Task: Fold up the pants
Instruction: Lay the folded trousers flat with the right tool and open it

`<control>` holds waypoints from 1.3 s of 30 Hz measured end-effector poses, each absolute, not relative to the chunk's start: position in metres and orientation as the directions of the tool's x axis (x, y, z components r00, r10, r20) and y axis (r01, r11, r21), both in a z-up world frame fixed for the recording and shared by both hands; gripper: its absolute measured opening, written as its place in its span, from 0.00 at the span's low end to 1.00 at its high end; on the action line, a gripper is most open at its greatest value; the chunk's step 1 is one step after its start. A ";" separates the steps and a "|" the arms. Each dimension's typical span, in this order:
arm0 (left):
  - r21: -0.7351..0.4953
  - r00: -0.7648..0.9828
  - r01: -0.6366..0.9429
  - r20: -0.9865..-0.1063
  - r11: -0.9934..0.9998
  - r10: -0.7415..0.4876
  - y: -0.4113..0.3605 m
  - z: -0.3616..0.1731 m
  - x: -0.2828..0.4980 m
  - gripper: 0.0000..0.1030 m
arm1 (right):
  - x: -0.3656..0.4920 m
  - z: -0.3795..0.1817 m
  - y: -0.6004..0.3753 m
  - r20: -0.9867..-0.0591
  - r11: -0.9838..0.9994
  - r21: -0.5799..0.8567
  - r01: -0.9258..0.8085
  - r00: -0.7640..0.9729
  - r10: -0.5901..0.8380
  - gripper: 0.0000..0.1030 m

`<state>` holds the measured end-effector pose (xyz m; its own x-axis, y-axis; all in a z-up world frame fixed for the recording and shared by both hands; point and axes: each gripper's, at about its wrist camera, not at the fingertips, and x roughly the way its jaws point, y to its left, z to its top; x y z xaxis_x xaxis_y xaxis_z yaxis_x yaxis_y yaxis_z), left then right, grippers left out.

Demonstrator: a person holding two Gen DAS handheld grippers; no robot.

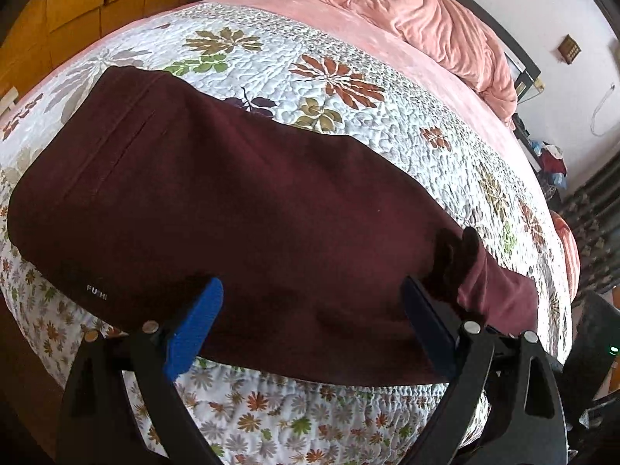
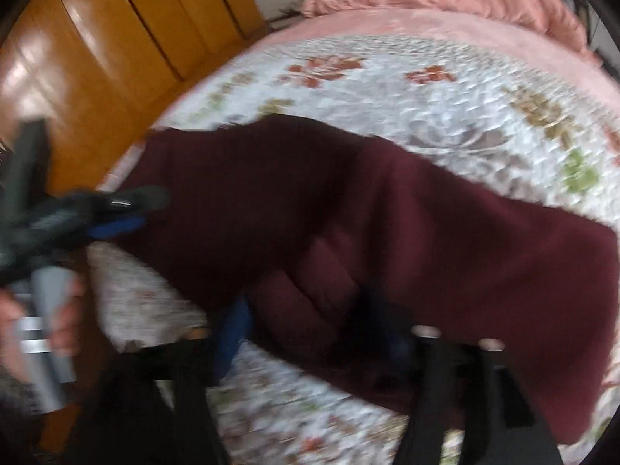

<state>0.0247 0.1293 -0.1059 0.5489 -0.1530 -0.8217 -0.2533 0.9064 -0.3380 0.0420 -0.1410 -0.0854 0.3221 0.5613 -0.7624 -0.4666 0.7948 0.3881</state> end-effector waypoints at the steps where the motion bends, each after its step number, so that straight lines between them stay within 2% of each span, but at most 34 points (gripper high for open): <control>1: -0.339 0.548 -0.254 -0.822 0.906 -0.154 0.130 -0.106 0.025 0.89 | 0.040 -0.081 -0.146 -0.739 0.770 0.435 -0.467 0.304 0.601 0.79; 3: -0.346 0.551 -0.255 -0.820 0.903 -0.159 0.133 -0.106 0.024 0.89 | 0.036 -0.070 -0.159 -0.684 0.724 0.522 -0.451 0.286 0.671 0.78; 5: -0.351 0.551 -0.255 -0.818 0.901 -0.163 0.134 -0.106 0.024 0.89 | 0.032 -0.058 -0.170 -0.678 0.743 0.517 -0.425 0.326 0.659 0.78; 10: -0.356 0.551 -0.258 -0.818 0.898 -0.166 0.134 -0.107 0.025 0.89 | 0.029 -0.050 -0.153 -0.752 0.826 0.319 -0.466 0.406 0.519 0.79; 16: -0.356 0.552 -0.252 -0.817 0.900 -0.168 0.136 -0.107 0.023 0.89 | 0.036 -0.080 -0.117 -0.822 0.869 0.101 -0.485 0.452 0.348 0.78; 19: -0.362 0.555 -0.255 -0.814 0.897 -0.171 0.139 -0.108 0.022 0.89 | 0.040 -0.096 -0.116 -0.841 0.870 0.103 -0.482 0.425 0.335 0.79; 24: -0.377 0.554 -0.261 -0.813 0.889 -0.182 0.142 -0.112 0.024 0.89 | 0.028 -0.098 -0.117 -0.841 0.866 0.067 -0.495 0.439 0.316 0.86; 29: -0.372 0.557 -0.251 -0.811 0.894 -0.180 0.141 -0.114 0.024 0.89 | 0.032 -0.101 -0.119 -0.838 0.872 0.077 -0.483 0.443 0.319 0.84; 30: -0.373 0.557 -0.250 -0.810 0.893 -0.183 0.142 -0.114 0.024 0.89 | 0.034 -0.100 -0.120 -0.838 0.873 0.086 -0.480 0.440 0.324 0.81; 32: -0.380 0.558 -0.249 -0.808 0.891 -0.188 0.143 -0.115 0.024 0.89 | 0.037 -0.098 -0.124 -0.830 0.868 0.114 -0.483 0.434 0.350 0.56; 33: -0.382 0.558 -0.250 -0.808 0.890 -0.190 0.143 -0.115 0.024 0.89 | 0.039 -0.096 -0.127 -0.825 0.861 0.157 -0.484 0.416 0.384 0.49; 35: -0.386 0.559 -0.251 -0.807 0.888 -0.193 0.144 -0.116 0.024 0.89 | 0.043 -0.093 -0.131 -0.818 0.849 0.220 -0.481 0.383 0.429 0.26; 39: -0.390 0.562 -0.248 -0.804 0.887 -0.196 0.144 -0.117 0.024 0.89 | 0.047 -0.083 -0.138 -0.799 0.828 0.298 -0.475 0.351 0.489 0.22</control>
<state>0.0243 0.1441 -0.1174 0.5616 -0.1964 -0.8038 -0.2477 0.8870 -0.3898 0.0470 -0.1380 -0.0827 0.3513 0.4888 -0.7985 -0.4750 0.8280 0.2979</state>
